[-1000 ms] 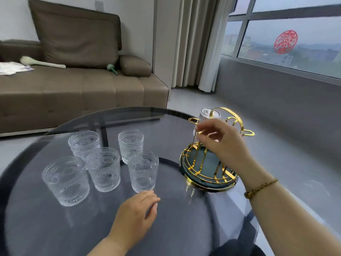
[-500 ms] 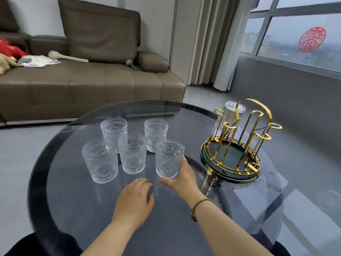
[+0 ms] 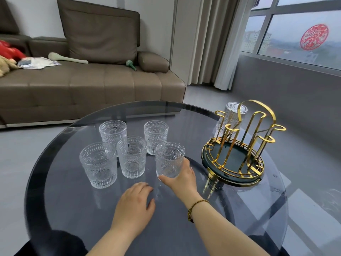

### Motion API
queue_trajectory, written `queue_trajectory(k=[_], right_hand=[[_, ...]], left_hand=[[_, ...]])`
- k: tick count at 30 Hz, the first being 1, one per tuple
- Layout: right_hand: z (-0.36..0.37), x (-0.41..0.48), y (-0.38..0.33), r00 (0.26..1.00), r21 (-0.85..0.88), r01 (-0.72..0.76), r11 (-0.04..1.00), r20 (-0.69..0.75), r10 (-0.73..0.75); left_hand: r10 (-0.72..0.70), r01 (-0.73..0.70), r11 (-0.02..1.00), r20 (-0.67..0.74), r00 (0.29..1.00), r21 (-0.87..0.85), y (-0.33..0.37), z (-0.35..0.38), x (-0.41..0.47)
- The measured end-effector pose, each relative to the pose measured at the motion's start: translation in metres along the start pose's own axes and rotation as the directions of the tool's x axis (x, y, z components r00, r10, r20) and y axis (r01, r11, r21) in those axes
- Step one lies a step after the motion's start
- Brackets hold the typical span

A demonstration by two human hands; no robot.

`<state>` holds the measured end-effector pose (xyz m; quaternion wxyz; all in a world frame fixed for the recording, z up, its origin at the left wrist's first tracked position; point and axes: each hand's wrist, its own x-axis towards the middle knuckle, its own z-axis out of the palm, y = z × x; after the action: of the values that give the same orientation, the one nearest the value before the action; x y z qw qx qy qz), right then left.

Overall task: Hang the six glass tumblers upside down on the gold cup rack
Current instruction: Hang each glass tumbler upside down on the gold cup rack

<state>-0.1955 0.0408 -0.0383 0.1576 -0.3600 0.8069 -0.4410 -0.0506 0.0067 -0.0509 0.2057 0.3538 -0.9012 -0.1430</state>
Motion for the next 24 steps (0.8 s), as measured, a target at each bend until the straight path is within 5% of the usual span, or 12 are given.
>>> queue_trajectory(k=[4,8,17,24], right_hand=[[-0.009,-0.009,0.003,0.999,0.113,0.002,0.994,0.049,-0.007],[-0.025,-0.021,0.0,0.998,0.163,0.045,0.986,0.031,-0.05],[-0.073,-0.033,0.002,0.987,0.223,0.161,0.962,-0.051,-0.154],[-0.136,-0.032,-0.005,0.974,0.435,0.223,0.873,-0.057,-0.22]], left_hand=[[-0.15,0.133,0.951,-0.038,0.988,-0.278,0.003,-0.002,0.003],[-0.222,0.171,0.724,0.009,0.975,-0.668,0.036,-0.023,0.025],[-0.141,0.148,0.566,0.082,0.987,-0.811,0.097,-0.042,0.065],[-0.074,0.242,0.172,0.233,0.97,-0.955,0.122,-0.051,0.079]])
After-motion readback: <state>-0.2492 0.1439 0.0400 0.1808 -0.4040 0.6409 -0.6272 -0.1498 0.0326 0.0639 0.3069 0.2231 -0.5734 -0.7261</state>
